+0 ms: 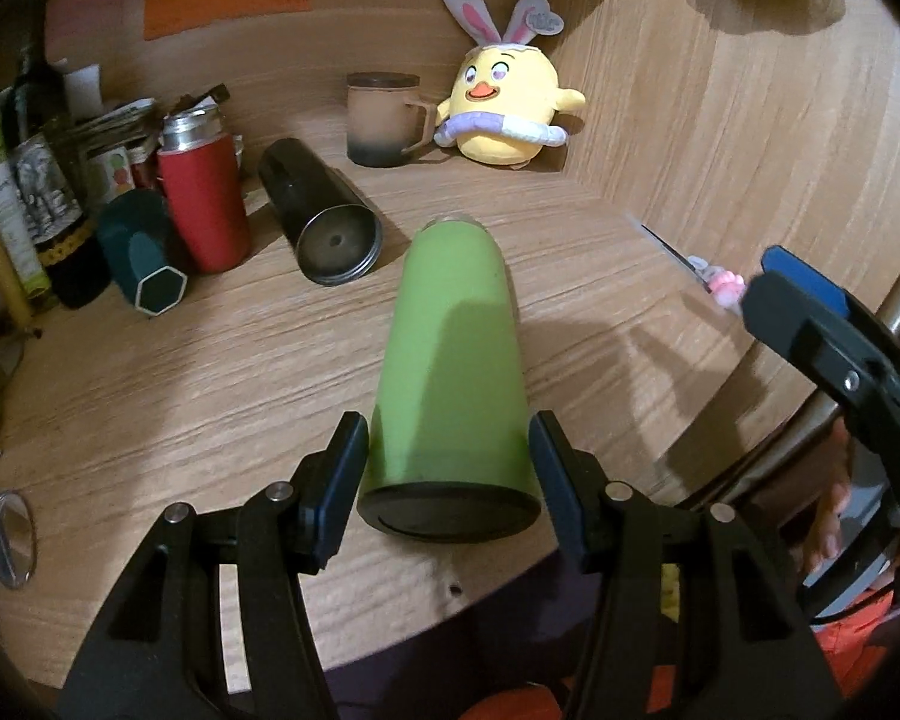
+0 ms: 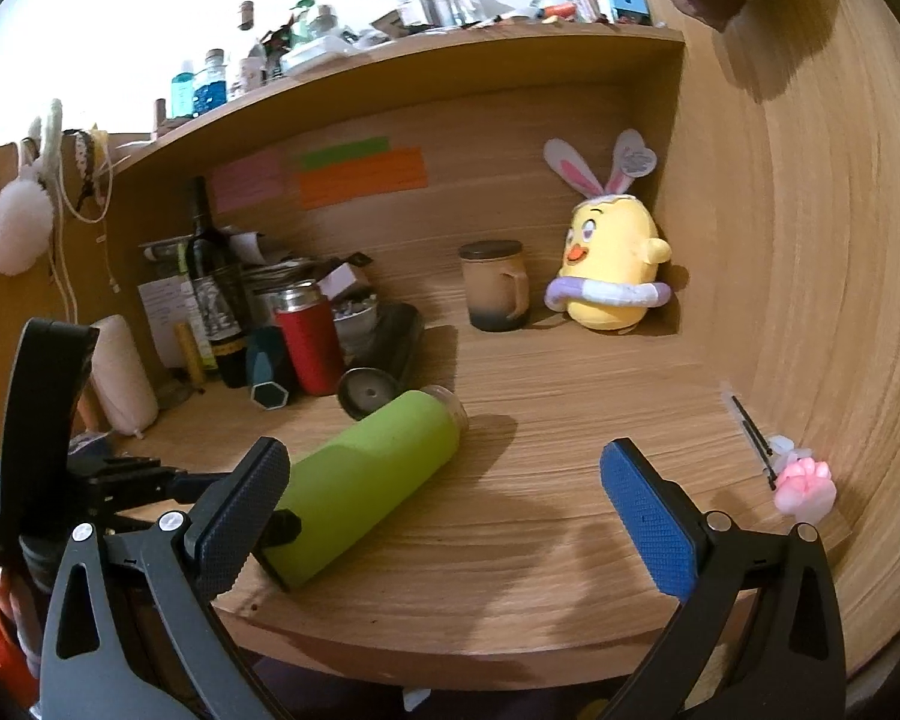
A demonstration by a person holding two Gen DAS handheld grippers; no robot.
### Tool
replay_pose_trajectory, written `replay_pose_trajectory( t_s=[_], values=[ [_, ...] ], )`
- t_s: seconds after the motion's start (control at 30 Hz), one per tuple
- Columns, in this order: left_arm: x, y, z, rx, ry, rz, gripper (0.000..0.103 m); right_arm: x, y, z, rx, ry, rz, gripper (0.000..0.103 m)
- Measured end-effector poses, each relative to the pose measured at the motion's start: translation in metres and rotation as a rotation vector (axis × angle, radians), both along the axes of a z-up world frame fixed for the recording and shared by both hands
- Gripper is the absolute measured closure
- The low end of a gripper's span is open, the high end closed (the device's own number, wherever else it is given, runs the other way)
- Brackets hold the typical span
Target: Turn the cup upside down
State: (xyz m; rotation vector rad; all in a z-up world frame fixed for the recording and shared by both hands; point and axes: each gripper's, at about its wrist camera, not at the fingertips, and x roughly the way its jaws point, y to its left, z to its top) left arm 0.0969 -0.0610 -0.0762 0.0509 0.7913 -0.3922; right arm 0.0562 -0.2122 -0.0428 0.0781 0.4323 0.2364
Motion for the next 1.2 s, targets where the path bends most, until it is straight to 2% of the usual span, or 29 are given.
replay_pose_trajectory(
  t_s=[0.13, 0.27, 0.33, 0.37, 0.43, 0.5, 0.67, 0.77, 1.0, 1.2],
  values=[
    [-0.009, 0.0, -0.003, 0.005, -0.024, 0.005, 0.047, -0.004, 0.013, 0.0, -0.009, 0.001, 0.018, 0.0],
    [-0.013, 0.012, 0.004, -0.031, -0.03, -0.001, 0.044, -0.005, 0.025, -0.002, -0.013, 0.004, 0.03, 0.0],
    [-0.023, 0.023, 0.011, -0.04, -0.075, 0.018, 0.027, -0.004, 0.031, -0.004, -0.022, 0.005, 0.029, 0.0],
    [-0.028, 0.029, 0.014, -0.037, -0.107, 0.038, 0.025, -0.003, 0.033, -0.006, -0.022, 0.009, 0.031, 0.0],
    [-0.038, 0.044, 0.019, -0.017, -0.17, 0.087, 0.014, 0.002, 0.035, -0.008, 0.007, 0.025, 0.042, 0.0],
    [-0.044, 0.063, 0.021, -0.009, -0.205, 0.146, 0.011, 0.005, 0.039, -0.011, 0.02, 0.032, 0.048, 0.0],
    [-0.044, 0.111, 0.023, -0.004, -0.215, 0.293, 0.011, 0.019, 0.062, -0.025, 0.043, 0.075, 0.096, 0.0],
    [-0.046, 0.127, 0.019, -0.029, -0.201, 0.324, 0.011, 0.029, 0.086, -0.039, 0.022, 0.107, 0.117, 0.0],
    [-0.047, 0.13, 0.012, -0.01, -0.206, 0.344, 0.011, 0.048, 0.122, -0.071, -0.065, 0.136, 0.048, 0.0],
    [-0.045, 0.122, 0.011, -0.009, -0.214, 0.321, 0.011, 0.051, 0.105, -0.083, 0.037, 0.165, 0.066, 0.002]
  ],
)
